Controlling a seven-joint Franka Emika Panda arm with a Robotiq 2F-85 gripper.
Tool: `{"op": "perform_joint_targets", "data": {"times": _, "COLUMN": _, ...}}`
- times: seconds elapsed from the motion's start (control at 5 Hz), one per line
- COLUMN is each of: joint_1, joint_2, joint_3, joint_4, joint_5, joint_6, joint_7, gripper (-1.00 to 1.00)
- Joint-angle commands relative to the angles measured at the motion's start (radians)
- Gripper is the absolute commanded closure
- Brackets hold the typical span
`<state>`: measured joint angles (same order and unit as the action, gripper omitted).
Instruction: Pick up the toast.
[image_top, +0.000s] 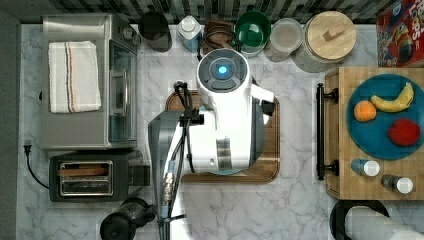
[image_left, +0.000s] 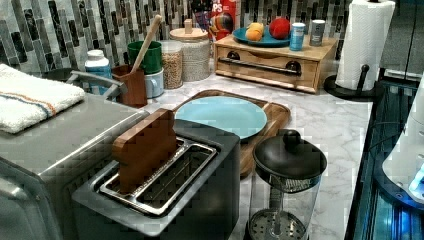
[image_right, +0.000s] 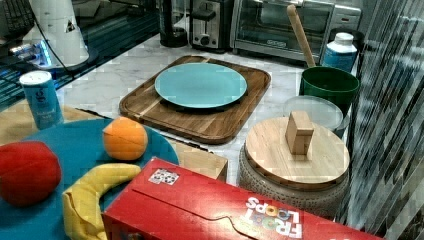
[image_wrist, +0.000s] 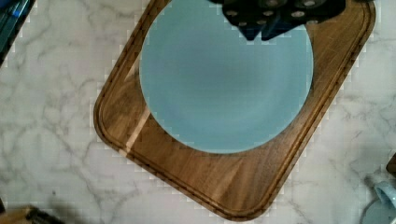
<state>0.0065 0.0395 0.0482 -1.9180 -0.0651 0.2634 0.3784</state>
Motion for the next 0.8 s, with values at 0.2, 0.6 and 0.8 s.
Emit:
{"op": "perform_joint_targets", "data": {"times": 0.2, "joint_1": 0.124, "joint_2": -0.059, "joint_3": 0.117, "joint_4": 0.018, "joint_5": 0.017, "joint_6": 0.001, "joint_7": 0.306, "gripper": 1.0}}
{"op": "perform_joint_targets", "data": {"times": 0.6, "joint_1": 0.107, "joint_2": -0.08, "joint_3": 0.239, "joint_4": -0.034, "joint_5": 0.029, "joint_6": 0.082, "joint_7": 0.524, "gripper": 1.0}}
{"op": "perform_joint_targets", "data": {"times": 0.8, "joint_1": 0.122, "joint_2": -0.092, "joint_3": 0.262, "joint_4": -0.053, "joint_5": 0.064, "joint_6": 0.111, "joint_7": 0.592, "gripper": 1.0}}
